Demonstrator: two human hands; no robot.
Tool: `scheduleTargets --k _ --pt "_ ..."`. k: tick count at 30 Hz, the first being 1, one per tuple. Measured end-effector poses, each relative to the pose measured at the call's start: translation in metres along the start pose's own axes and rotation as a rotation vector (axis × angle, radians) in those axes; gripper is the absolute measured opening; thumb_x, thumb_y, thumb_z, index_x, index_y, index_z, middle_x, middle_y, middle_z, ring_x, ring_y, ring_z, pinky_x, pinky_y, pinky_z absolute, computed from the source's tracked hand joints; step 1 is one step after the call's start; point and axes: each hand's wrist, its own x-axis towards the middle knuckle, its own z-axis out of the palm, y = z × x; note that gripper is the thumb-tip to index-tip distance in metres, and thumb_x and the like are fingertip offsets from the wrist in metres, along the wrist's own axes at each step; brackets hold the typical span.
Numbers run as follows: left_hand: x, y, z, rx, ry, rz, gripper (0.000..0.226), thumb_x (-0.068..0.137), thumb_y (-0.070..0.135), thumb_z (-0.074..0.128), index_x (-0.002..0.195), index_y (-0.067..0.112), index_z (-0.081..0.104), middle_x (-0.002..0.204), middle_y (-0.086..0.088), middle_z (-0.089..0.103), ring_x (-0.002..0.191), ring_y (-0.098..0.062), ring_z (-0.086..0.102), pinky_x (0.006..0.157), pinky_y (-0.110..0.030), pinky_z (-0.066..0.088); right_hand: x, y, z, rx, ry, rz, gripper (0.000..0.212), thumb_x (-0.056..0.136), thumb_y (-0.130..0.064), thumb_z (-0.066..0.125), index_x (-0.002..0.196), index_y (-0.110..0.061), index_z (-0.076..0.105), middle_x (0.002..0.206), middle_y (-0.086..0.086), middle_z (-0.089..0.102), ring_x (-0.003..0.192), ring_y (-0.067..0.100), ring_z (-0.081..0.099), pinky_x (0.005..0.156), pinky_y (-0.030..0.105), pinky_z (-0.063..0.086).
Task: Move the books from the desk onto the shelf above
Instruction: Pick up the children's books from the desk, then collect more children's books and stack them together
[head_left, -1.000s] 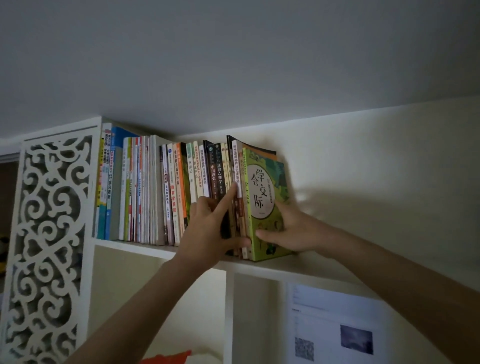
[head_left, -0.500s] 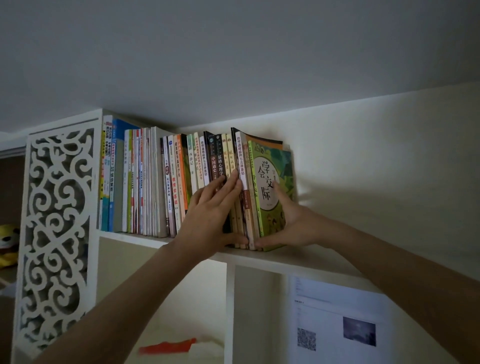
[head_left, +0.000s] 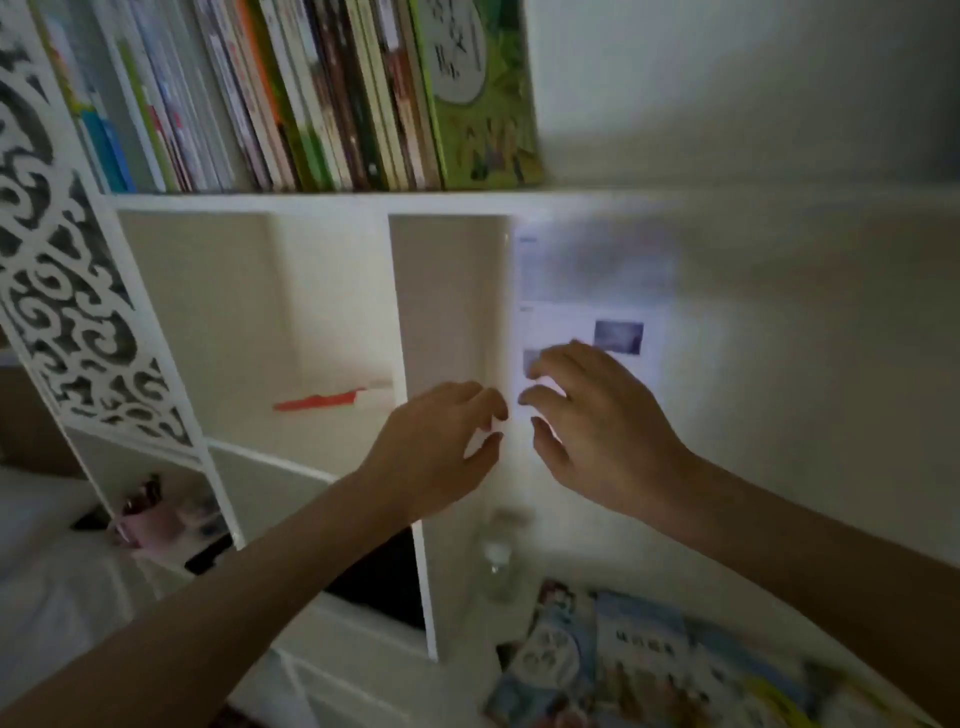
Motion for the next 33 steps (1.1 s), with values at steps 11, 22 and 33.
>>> scheduleTargets --k 11,22,33 --pt "-0.169 0.048 0.301 -0.386 -0.980 -0.484 0.072 0.090 0.041 0.061 0.148 0.016 0.027 0.151 -0.008 0.029 0.138 -0.023 0.030 0.110 -0.030 0.030 -0.348 -0.026 0.140 0.322 -0.958 0.906 0.010 0.096 -0.030 0.051 0.102 -0.023 0.054 0.100 -0.002 0.050 0.089 0.018 0.056 0.071 0.025 0.045" --pt "-0.153 0.088 0.440 -0.676 -0.775 -0.823 0.065 0.078 0.036 0.066 0.133 0.013 0.041 0.120 -0.008 0.056 0.108 -0.028 0.058 0.085 -0.040 0.054 -0.410 -0.028 0.190 0.247 -1.204 1.090 0.086 0.088 -0.068 0.043 0.153 -0.019 0.015 0.159 0.003 0.019 0.146 0.026 0.019 0.115 0.048 0.029" --pt "-0.150 0.098 0.423 -0.762 -0.673 -0.957 0.018 0.097 0.008 0.047 0.113 0.002 0.042 0.076 0.001 0.045 0.064 -0.012 0.045 0.051 -0.019 0.037 -0.422 -0.051 0.190 0.258 -1.113 1.111 0.123 0.056 -0.088 -0.023 0.154 -0.021 0.007 0.162 0.003 0.000 0.149 0.026 0.000 0.118 0.052 0.007"
